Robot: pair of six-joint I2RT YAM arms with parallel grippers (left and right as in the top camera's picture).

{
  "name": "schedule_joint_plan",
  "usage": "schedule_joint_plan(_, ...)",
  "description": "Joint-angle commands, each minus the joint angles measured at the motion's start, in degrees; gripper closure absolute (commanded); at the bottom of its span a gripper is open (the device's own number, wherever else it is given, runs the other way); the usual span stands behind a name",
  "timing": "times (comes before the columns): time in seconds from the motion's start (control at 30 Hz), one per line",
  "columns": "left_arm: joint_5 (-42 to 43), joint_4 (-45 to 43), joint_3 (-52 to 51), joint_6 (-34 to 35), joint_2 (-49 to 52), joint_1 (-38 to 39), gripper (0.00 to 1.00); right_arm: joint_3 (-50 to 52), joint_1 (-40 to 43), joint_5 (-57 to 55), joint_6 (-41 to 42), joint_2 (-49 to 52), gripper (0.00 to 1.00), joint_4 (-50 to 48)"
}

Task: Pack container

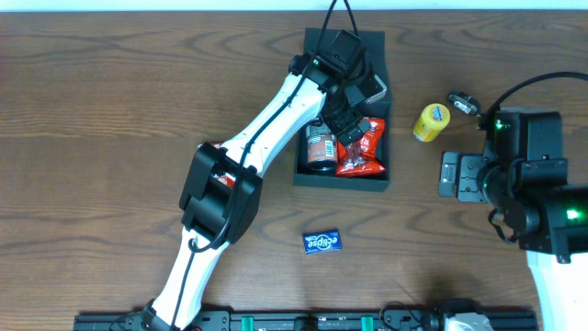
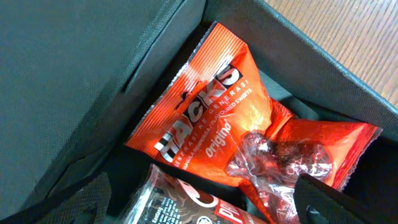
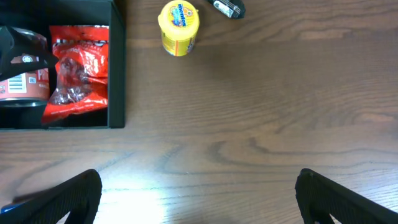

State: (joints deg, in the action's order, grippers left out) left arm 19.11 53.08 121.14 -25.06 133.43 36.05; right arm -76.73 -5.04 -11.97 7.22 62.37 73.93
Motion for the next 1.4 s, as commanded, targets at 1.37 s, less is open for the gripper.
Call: schedule_joint_plan(1.37, 3.30, 11.63, -0.24, 5.66, -0.83, 0.74, 0.05, 0.46, 0.52, 0.20, 0.83, -0.26, 0.01, 0.02)
